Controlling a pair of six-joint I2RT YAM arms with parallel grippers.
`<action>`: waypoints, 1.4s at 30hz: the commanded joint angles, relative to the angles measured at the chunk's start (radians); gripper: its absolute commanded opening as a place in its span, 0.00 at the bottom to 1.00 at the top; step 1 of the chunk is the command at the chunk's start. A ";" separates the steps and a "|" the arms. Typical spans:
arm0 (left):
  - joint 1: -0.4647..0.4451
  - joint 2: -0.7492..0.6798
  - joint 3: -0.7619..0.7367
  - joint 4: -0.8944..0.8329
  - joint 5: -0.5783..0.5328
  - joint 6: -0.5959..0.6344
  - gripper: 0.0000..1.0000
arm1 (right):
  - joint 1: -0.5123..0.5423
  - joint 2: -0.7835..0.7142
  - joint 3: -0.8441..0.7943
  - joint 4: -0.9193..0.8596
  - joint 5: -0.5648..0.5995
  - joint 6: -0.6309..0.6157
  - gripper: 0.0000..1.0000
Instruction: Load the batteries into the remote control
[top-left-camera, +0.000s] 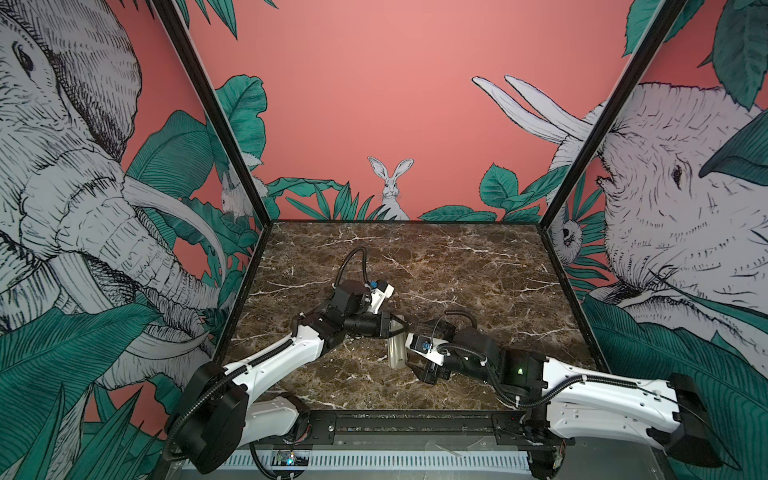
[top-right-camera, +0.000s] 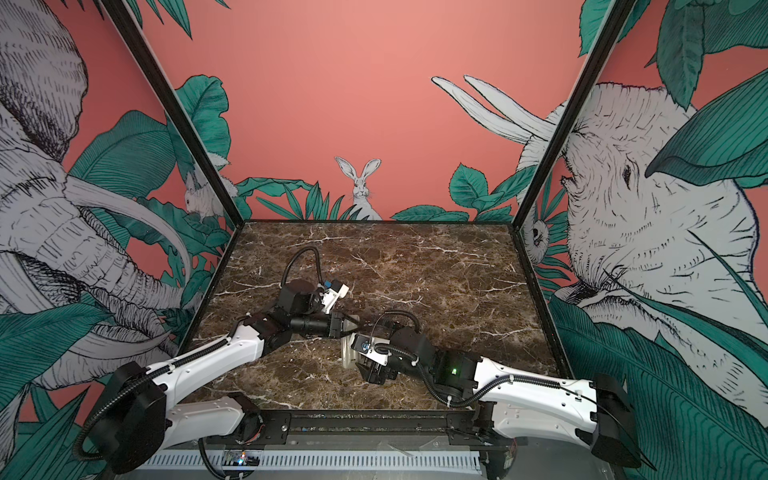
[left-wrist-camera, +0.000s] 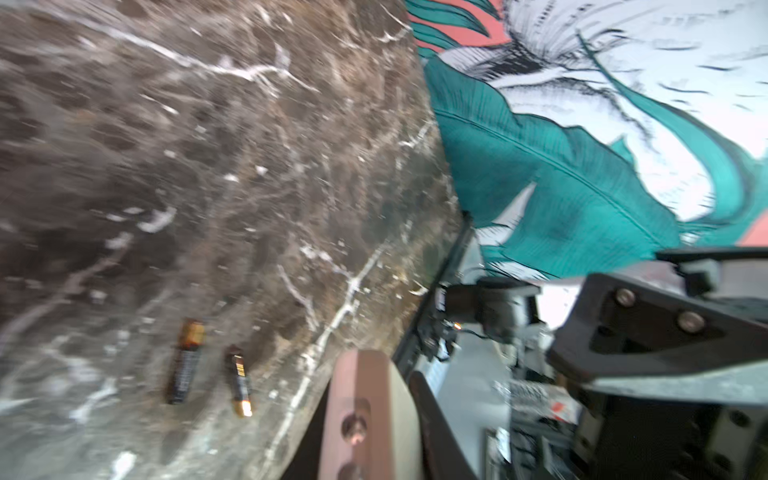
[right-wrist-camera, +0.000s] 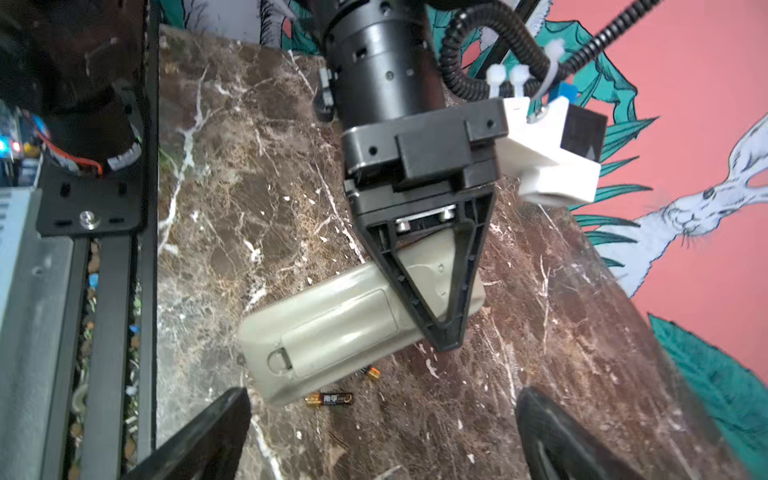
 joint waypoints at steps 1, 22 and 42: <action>0.006 -0.027 -0.019 0.099 0.164 -0.063 0.00 | 0.013 0.015 0.049 -0.024 0.000 -0.158 0.99; 0.006 -0.017 -0.059 0.188 0.278 -0.099 0.00 | 0.013 0.097 0.131 -0.053 -0.165 -0.201 0.99; 0.006 -0.017 -0.063 0.190 0.276 -0.100 0.00 | 0.013 0.113 0.140 -0.069 -0.183 -0.194 0.99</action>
